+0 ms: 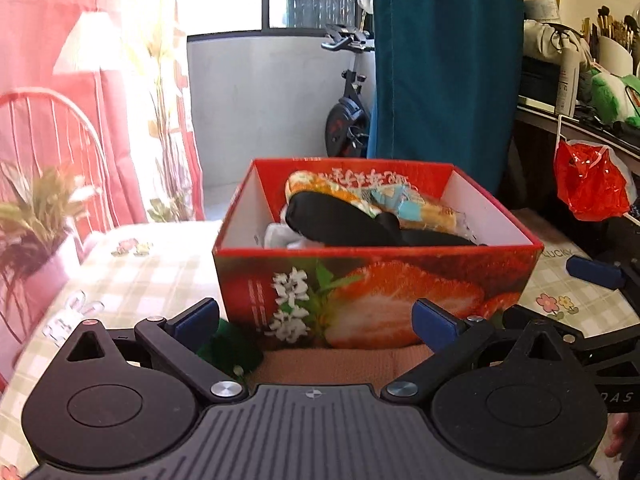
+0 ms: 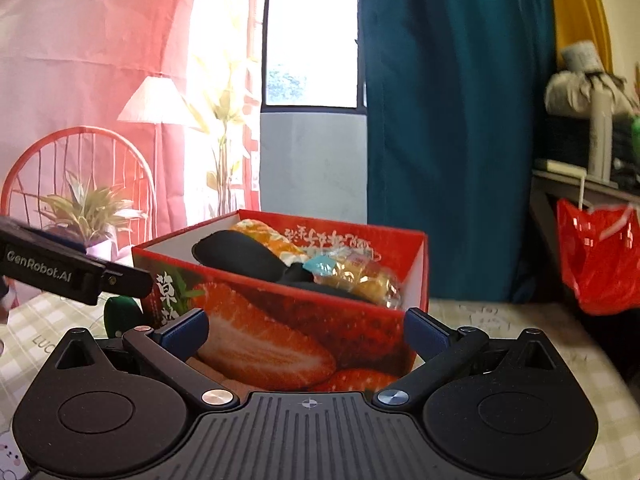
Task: Organize soft objects
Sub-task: 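Withdraw the left tool and lower it to the pink knitted strip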
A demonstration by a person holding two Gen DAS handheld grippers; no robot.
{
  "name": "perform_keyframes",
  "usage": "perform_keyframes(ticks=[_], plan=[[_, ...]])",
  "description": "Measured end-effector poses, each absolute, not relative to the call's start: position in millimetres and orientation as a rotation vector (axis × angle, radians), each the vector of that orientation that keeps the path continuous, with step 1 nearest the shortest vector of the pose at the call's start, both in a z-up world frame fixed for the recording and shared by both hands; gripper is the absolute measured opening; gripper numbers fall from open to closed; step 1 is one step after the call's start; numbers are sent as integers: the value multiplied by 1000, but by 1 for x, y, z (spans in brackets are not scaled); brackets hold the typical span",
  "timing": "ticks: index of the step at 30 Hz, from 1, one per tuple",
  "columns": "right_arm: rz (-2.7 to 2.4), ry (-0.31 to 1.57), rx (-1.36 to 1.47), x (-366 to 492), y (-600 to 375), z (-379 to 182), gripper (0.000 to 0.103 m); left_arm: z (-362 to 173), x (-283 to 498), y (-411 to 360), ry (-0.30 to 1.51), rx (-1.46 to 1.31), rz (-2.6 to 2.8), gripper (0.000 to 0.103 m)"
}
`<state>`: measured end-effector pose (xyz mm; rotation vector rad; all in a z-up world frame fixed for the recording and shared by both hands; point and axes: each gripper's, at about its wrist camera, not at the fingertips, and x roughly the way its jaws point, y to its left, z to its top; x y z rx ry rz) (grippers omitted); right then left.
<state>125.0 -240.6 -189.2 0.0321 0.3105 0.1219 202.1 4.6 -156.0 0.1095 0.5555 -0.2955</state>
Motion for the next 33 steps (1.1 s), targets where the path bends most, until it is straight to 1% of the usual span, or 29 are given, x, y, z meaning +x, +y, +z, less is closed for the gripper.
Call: perform_keyframes(ticks=[10,15,33], plan=[[93,429,114,131,-247,-229,103,-182,204,9,584,116,-263,103],[60,467,102,137,-249,-246,103,-192,206,14,591,103,-257,103],[-8,453,111,138,-255,-261,102,-217,214,18,609,63,-254,103]])
